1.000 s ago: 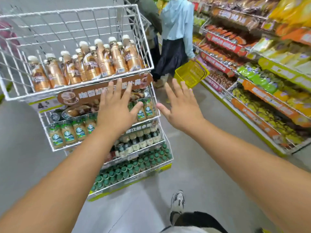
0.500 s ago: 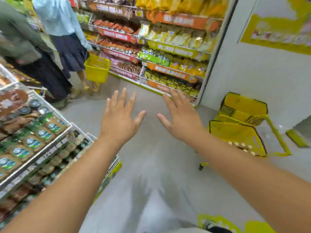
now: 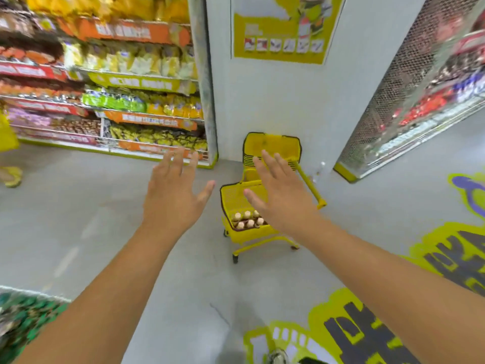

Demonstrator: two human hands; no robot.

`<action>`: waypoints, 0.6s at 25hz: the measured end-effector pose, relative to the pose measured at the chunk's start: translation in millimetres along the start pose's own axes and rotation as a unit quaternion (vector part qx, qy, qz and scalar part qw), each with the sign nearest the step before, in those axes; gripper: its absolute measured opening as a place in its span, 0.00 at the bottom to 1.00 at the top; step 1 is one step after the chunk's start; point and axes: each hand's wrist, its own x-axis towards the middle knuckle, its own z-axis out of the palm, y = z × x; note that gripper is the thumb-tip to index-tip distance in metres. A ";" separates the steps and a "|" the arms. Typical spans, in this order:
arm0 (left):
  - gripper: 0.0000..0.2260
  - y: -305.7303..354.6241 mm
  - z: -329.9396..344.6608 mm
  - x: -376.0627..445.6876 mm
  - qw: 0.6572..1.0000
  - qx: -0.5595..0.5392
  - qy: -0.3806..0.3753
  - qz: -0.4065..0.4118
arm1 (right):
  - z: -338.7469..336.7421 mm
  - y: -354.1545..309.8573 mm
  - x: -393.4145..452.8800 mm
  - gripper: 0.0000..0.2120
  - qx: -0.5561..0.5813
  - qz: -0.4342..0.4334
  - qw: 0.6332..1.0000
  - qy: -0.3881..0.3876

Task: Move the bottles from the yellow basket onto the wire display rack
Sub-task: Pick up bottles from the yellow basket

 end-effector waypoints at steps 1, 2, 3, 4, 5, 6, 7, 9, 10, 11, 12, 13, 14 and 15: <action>0.33 23.6 8.9 9.3 1.000 -0.005 -0.004 0.009 | -0.6 23.8 0.6 0.40 0.009 0.007 1.000 0.000; 0.35 45.1 16.6 16.7 1.000 -0.010 -0.010 0.019 | -2.9 43.9 1.1 0.41 0.024 0.016 1.000 -0.002; 0.36 66.7 24.2 24.3 0.999 -0.015 -0.017 0.029 | -5.6 64.0 1.1 0.41 0.041 0.028 0.999 -0.001; 0.37 84.6 30.8 31.2 0.999 -0.017 -0.024 0.039 | -8.7 80.0 0.4 0.42 0.057 0.039 0.998 0.002; 0.38 99.8 36.7 38.1 0.998 -0.019 -0.029 0.049 | -9.9 94.5 -0.6 0.42 0.070 0.048 0.996 0.007; 0.38 114.0 42.2 46.6 0.997 -0.020 -0.034 0.060 | -10.5 108.4 -1.6 0.42 0.078 0.054 0.995 0.010; 0.38 125.6 47.8 55.6 0.997 -0.021 -0.037 0.069 | -8.7 120.5 -2.2 0.41 0.085 0.058 0.995 0.013; 0.37 147.0 62.1 76.0 0.995 -0.021 -0.045 0.091 | -1.5 144.1 -2.1 0.40 0.101 0.075 0.992 0.021; 0.36 155.4 70.4 84.5 0.993 -0.020 -0.047 0.103 | 3.3 154.0 -1.4 0.40 0.108 0.083 0.990 0.023; 0.36 163.2 80.6 92.2 0.992 -0.022 -0.053 0.113 | 9.2 163.9 -0.4 0.39 0.116 0.091 0.989 0.022; 0.36 169.7 91.0 99.6 0.991 -0.028 -0.059 0.119 | 14.5 173.2 2.2 0.39 0.121 0.098 0.988 0.019; 0.36 175.8 103.3 108.1 0.989 -0.037 -0.068 0.123 | 21.4 184.0 6.7 0.38 0.124 0.104 0.987 0.014; 0.36 180.2 115.2 116.6 0.988 -0.045 -0.075 0.124 | 28.1 193.8 12.5 0.37 0.124 0.108 0.986 0.008; 0.36 183.1 127.8 125.6 0.987 -0.054 -0.081 0.125 | 36.7 203.6 20.1 0.36 0.124 0.109 0.986 0.002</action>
